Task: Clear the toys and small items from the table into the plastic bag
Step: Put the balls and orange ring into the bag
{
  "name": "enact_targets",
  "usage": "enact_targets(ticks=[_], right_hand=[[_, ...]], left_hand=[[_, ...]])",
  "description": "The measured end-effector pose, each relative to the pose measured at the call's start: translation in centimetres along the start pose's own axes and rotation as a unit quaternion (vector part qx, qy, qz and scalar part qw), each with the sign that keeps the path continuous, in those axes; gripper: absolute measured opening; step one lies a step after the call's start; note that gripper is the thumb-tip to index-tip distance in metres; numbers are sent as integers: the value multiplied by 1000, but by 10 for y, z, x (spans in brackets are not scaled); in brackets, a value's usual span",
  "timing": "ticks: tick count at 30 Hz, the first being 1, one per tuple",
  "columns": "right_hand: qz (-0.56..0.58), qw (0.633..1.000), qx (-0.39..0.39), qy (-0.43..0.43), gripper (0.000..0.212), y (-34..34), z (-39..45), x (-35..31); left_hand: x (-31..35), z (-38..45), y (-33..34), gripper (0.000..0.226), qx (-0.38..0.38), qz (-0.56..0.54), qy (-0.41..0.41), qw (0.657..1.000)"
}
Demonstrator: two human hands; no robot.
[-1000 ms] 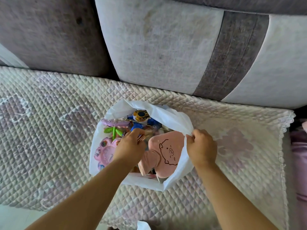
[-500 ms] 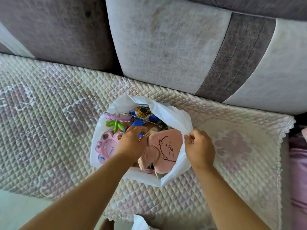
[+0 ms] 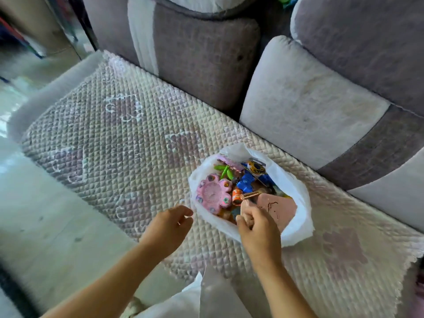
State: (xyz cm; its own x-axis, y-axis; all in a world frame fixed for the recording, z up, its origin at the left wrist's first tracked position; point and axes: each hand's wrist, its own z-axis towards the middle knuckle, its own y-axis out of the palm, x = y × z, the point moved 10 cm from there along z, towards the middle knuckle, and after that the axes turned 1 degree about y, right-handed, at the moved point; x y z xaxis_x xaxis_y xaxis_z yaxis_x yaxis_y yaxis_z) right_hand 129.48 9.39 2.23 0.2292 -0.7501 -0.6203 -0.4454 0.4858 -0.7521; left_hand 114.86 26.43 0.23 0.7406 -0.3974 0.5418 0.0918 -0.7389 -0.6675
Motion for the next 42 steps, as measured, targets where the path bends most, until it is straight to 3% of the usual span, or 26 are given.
enact_targets(ticks=[6,12,17,23,33,39,42], right_hand=[[-14,981,-125,-146,12,85,-65,-131],[-64,950,-213,-219,14,173,-155,-239],[-68,930,-250,-262,13,246,-231,-313],[-98,876,-328,-339,9,329,-312,-389],[-162,765,-424,-458,22,445,-389,-509],[-181,663,-494,-533,7,535,-422,-594],[-200,594,-516,-583,9,570,-440,-631]], left_hand=[[-115,-80,-86,12,65,-43,-57,995],[-252,-180,-149,13,114,-100,-125,981],[-361,-264,-182,8,159,-165,-185,956],[-467,-351,-212,13,226,-231,-248,913],[-582,-445,-223,14,315,-344,-385,796],[-631,-463,-246,10,378,-392,-459,702],[-646,-462,-260,11,400,-411,-490,656]])
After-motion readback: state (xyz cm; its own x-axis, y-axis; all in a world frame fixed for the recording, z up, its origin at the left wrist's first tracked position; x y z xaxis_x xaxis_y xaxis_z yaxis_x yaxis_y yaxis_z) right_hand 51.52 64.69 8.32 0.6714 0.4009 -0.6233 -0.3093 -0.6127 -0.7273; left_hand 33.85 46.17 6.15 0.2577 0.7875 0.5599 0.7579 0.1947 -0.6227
